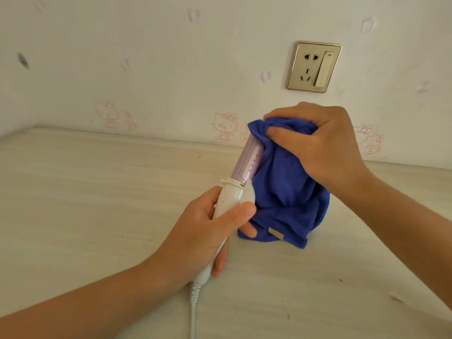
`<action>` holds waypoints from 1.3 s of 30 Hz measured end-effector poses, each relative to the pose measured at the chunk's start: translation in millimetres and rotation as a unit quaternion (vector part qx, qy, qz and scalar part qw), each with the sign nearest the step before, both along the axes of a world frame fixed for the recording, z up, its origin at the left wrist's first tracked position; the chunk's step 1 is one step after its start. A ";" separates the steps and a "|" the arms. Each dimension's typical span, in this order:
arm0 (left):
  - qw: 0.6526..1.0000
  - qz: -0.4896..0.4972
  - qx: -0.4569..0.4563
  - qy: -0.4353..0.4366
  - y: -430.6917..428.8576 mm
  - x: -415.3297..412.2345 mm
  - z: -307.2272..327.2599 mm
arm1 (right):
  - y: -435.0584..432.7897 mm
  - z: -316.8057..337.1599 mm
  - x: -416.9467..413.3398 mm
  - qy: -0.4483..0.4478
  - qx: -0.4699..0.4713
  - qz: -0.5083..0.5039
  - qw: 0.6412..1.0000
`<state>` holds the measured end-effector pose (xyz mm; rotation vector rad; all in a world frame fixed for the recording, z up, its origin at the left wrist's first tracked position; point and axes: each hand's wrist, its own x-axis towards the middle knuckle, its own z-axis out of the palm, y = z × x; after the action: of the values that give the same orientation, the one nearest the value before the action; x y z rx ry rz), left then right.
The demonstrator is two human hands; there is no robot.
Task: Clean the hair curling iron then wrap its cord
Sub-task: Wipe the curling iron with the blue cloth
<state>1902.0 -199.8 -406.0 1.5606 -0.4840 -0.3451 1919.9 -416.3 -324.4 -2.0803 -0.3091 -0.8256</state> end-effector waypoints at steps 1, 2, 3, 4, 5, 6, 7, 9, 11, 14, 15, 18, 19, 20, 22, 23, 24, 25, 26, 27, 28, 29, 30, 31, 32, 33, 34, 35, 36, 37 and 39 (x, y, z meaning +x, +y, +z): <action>1.000 0.007 0.011 -0.011 0.2 0.2 0.7 | 0.3 -1.3 -1.2 0.000 0.002 0.000 1.000; 1.000 0.014 0.019 -0.018 0.5 0.5 1.8 | 3.0 -4.0 -3.3 0.002 -0.003 0.012 1.000; 0.999 0.021 0.021 -0.022 1.2 1.4 2.9 | 7.5 -8.2 -6.5 0.006 -0.013 0.032 0.999; 0.999 0.024 0.022 -0.021 2.1 2.5 3.8 | 13.0 -13.7 -9.7 0.015 -0.036 0.057 0.998; 0.999 0.026 0.022 -0.019 3.1 4.0 5.0 | 19.2 -19.3 -12.4 0.022 -0.067 0.078 0.994; 0.999 0.025 0.026 -0.017 4.6 5.5 6.7 | 24.0 -23.6 -14.3 0.024 -0.095 0.090 0.991; 0.999 0.023 0.030 -0.017 5.6 7.0 9.0 | 26.5 -25.0 -14.7 0.019 -0.103 0.090 0.990; 0.999 0.015 0.041 -0.023 7.3 9.3 14.3 | 23.0 -18.7 -12.5 -0.005 -0.052 0.064 0.997; 0.998 0.003 0.044 -0.041 8.2 8.9 18.6 | 13.1 -6.3 -9.0 -0.035 0.013 0.021 0.999; 0.997 -0.003 0.046 -0.067 7.5 6.6 19.4 | 6.7 0.5 -9.6 -0.054 0.040 -0.002 0.998; 0.997 -0.001 0.044 -0.064 7.4 6.4 19.3 | 10.3 -3.0 -11.9 -0.049 0.039 0.009 0.998; 0.999 0.010 0.016 -0.036 7.4 8.9 17.3 | 29.0 -23.0 -20.0 -0.008 -0.034 0.067 0.997; 1.000 0.012 0.008 -0.026 7.6 10.0 16.6 | 32.9 -26.2 -20.8 -0.003 -0.048 0.078 0.996; 1.000 0.009 -0.001 -0.013 7.4 11.9 15.9 | 33.2 -25.0 -19.9 -0.006 -0.045 0.079 0.996; 0.999 -0.009 -0.040 0.034 8.4 18.0 14.9 | 26.1 -16.1 -15.1 -0.035 -0.014 0.054 0.998; 0.996 -0.024 -0.061 0.062 9.8 21.9 14.6 | 21.5 -10.4 -13.2 -0.052 0.004 0.038 0.998; 0.994 -0.038 -0.070 0.079 11.6 25.8 13.5 | 17.3 -5.8 -12.5 -0.065 0.017 0.025 0.997; 0.993 -0.049 -0.066 0.087 13.6 29.3 11.9 | 14.9 -3.8 -12.7 -0.074 0.022 0.017 0.997; 0.992 -0.058 -0.058 0.093 15.5 32.1 10.1 | 14.9 -4.6 -13.7 -0.079 0.021 0.017 0.997; 0.990 -0.068 -0.063 0.107 16.8 34.4 8.3 | 17.4 -7.2 -15.6 -0.079 0.014 0.025 0.996; 0.984 -0.083 -0.080 0.132 17.5 36.2 6.4 | 21.2 -11.7 -17.6 -0.078 0.003 0.036 0.996; 0.976 -0.105 -0.102 0.164 18.3 37.2 4.3 | 25.2 -16.5 -19.1 -0.076 -0.008 0.047 0.996; 0.964 -0.131 -0.122 0.196 18.8 37.7 3.4 | 27.8 -20.3 -19.7 -0.075 -0.015 0.056 0.996; 0.952 -0.157 -0.142 0.221 19.6 37.6 4.0 | 28.8 -22.7 -19.3 -0.075 -0.018 0.060 0.995; 0.941 -0.181 -0.157 0.240 19.6 37.2 6.6 | 27.9 -22.9 -18.4 -0.078 -0.022 0.061 0.995; 0.933 -0.200 -0.165 0.250 19.4 36.6 9.6 | 25.9 -21.8 -17.4 -0.082 -0.027 0.058 0.995; 0.929 -0.215 -0.167 0.252 19.2 35.1 13.0 | 23.4 -20.0 -16.1 -0.087 -0.028 0.052 0.994; 0.925 -0.227 -0.168 0.252 19.2 33.3 15.8 | 20.8 -17.7 -14.8 -0.090 -0.022 0.046 0.995; 0.920 -0.240 -0.174 0.257 19.3 30.8 17.7 | 17.5 -14.8 -13.2 -0.092 -0.011 0.039 0.995; 0.914 -0.249 -0.186 0.263 18.7 27.2 19.4 | 14.0 -11.6 -11.3 -0.095 0.004 0.029 0.995; 0.918 -0.241 -0.193 0.248 15.2 16.6 22.8 | 6.5 -5.2 -7.2 -0.102 0.027 0.005 0.994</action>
<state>1918.6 -184.6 -383.2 0.9047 -0.4935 -0.9404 1912.8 -409.8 -329.6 -1.9460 -0.4022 -1.0326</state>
